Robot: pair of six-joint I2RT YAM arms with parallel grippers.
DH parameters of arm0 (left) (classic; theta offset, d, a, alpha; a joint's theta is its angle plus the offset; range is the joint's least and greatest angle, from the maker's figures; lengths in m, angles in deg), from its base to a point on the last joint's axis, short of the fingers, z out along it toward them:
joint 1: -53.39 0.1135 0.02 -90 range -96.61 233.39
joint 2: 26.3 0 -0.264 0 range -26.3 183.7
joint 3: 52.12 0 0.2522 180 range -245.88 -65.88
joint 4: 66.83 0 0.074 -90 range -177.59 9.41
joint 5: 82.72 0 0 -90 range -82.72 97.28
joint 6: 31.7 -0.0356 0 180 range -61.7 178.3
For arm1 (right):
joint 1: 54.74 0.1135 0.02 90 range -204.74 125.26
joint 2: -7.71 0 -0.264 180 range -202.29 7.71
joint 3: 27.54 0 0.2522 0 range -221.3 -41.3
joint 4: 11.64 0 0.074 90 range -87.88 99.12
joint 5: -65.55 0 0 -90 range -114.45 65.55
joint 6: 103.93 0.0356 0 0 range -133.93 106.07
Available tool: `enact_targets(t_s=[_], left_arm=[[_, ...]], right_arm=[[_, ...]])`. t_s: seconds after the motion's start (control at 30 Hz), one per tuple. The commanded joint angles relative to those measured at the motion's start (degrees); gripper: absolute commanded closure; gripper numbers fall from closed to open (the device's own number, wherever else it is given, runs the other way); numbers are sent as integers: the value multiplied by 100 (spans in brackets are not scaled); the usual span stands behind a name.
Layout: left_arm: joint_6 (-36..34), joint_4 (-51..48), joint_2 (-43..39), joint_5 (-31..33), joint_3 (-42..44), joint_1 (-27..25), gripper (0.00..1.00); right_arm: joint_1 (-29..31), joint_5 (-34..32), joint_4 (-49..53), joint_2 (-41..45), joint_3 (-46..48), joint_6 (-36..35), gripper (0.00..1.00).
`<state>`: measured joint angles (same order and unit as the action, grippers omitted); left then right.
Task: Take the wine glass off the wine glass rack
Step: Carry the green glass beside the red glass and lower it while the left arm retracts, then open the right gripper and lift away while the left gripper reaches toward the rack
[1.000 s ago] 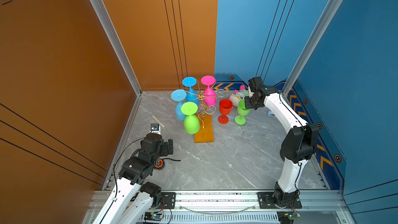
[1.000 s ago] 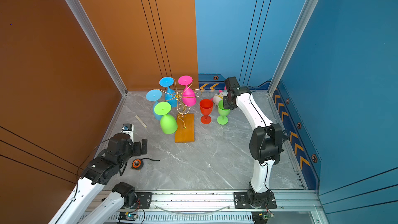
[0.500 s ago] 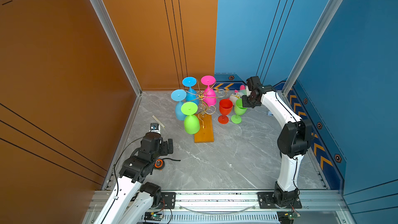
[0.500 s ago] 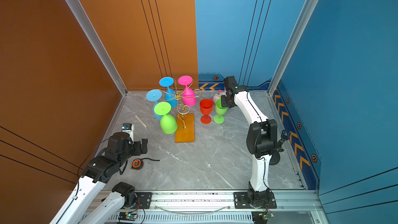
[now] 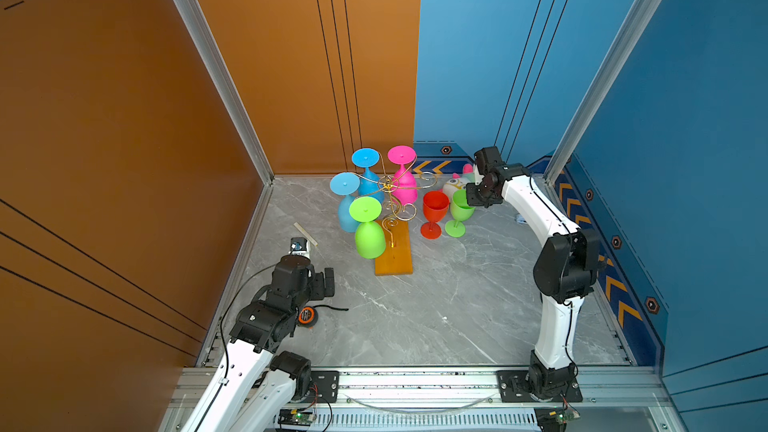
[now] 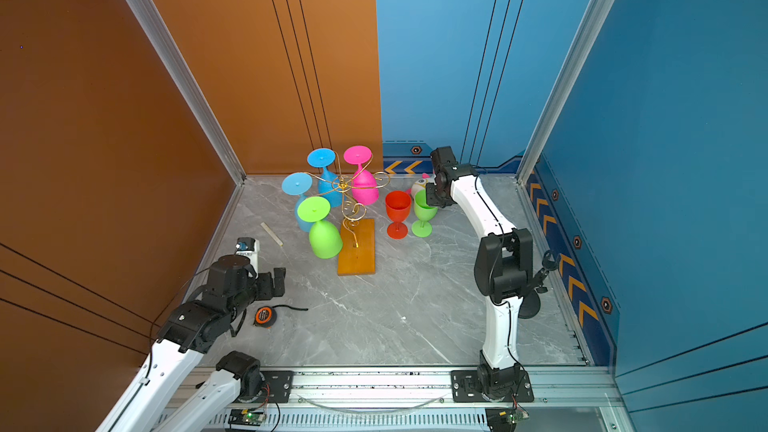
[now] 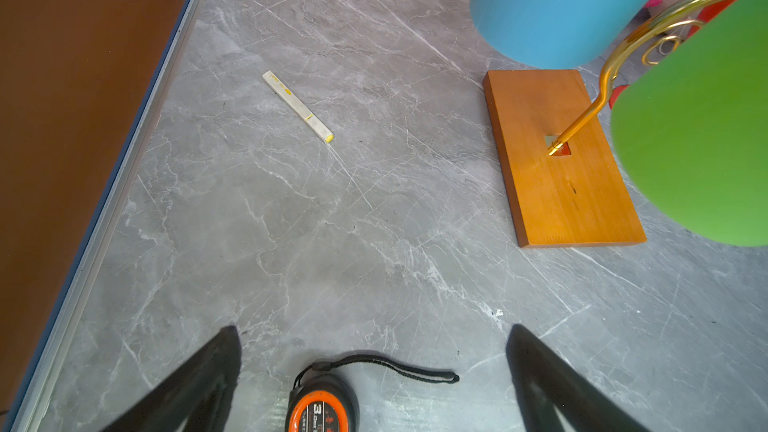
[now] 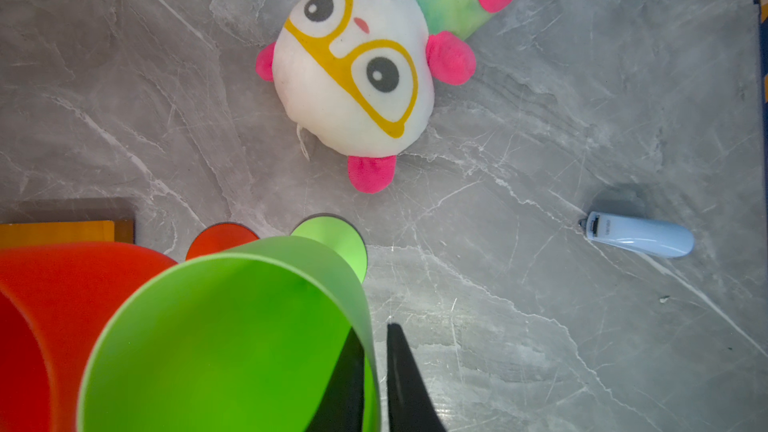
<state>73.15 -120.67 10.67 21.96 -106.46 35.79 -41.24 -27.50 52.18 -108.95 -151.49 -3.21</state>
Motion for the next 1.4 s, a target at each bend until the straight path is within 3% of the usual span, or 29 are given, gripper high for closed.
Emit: enact_targets(t_s=[0.0, 0.2, 0.47, 0.63, 0.83, 1.07, 1.23, 1.37], left_arm=[[27, 105, -13, -124, -93, 56, 0], [18, 105, -23, -144, -97, 56, 0], [31, 131, -58, -167, -95, 64, 1], [35, 241, -111, -359, -52, 90, 1], [277, 209, -110, -894, -242, 328, 2], [817, -454, -28, -1374, -1126, 723, 2], [1142, -598, 108, -2330, -1528, 915, 1], [1382, -589, 83, -2639, -1768, 956, 2]], right_arm=[[48, -11, 74, -50, -92, 28, 81], [85, -36, 115, 84, -125, 34, 70], [128, -252, 165, 676, -93, -56, 30], [162, -192, 157, 1226, 72, -138, 17], [208, 373, -85, 2040, 682, -48, 14], [249, 1262, -804, 3104, 2078, 247, 14], [377, 1509, -922, 3642, 2734, 133, 15], [517, 1579, -938, 3962, 3133, 9, 14]])
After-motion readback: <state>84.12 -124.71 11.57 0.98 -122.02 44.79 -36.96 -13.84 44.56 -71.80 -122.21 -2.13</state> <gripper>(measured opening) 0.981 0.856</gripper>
